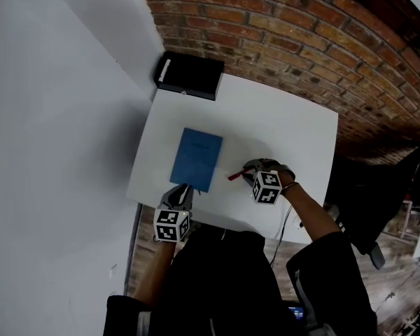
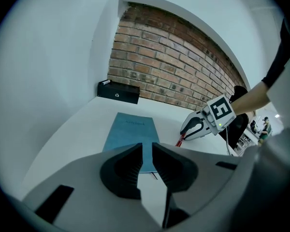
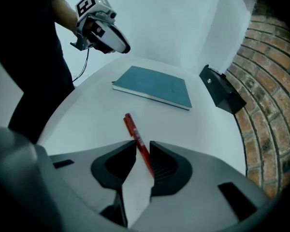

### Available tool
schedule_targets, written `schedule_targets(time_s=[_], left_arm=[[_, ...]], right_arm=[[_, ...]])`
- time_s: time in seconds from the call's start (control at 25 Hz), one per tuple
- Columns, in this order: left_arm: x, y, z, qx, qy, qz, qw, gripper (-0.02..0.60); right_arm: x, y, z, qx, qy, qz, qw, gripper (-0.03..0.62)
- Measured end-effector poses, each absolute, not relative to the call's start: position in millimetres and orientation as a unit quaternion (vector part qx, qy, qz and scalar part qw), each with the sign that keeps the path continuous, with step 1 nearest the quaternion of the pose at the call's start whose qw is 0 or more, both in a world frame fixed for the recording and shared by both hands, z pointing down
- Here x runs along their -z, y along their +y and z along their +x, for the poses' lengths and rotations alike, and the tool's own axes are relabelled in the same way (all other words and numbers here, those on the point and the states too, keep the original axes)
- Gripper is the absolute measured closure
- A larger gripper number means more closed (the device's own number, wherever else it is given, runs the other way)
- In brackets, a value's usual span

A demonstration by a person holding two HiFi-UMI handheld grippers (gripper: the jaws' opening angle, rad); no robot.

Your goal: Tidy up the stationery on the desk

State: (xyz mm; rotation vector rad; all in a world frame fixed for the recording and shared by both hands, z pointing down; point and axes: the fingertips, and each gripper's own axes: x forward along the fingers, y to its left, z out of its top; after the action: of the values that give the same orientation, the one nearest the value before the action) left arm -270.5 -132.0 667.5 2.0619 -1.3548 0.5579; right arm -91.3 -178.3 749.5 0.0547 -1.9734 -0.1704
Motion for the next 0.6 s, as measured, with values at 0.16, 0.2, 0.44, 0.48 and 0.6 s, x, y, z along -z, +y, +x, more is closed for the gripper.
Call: schedule_targets(time_s=[0.16, 0.2, 0.44, 0.48, 0.6], left_arm=[[-669, -128, -272, -0.210, -0.513, 0.774, 0.306, 0.509], [-670, -127, -272, -0.210, -0.513, 0.774, 0.306, 0.509], [-673, -122, -271, -0.213, -0.513, 0.772, 0.310, 0.509], [-673, -121, -272, -0.213, -0.513, 0.772, 0.311, 0.509], [-674, -118, -272, -0.213, -0.513, 0.770, 0.314, 0.509]], right_arm=[[-752, -178, -91, 0.073, -0.829, 0.014, 0.554, 0.497], [-752, -178, -91, 0.075, -0.827, 0.012, 0.557, 0.497], [-752, -181, -91, 0.084, -0.815, 0.004, 0.573, 0.522], [-752, -182, -91, 0.081, -0.814, 0.005, 0.575, 0.527], [-750, -184, -91, 0.068, -0.814, 0.004, 0.577, 0.536]])
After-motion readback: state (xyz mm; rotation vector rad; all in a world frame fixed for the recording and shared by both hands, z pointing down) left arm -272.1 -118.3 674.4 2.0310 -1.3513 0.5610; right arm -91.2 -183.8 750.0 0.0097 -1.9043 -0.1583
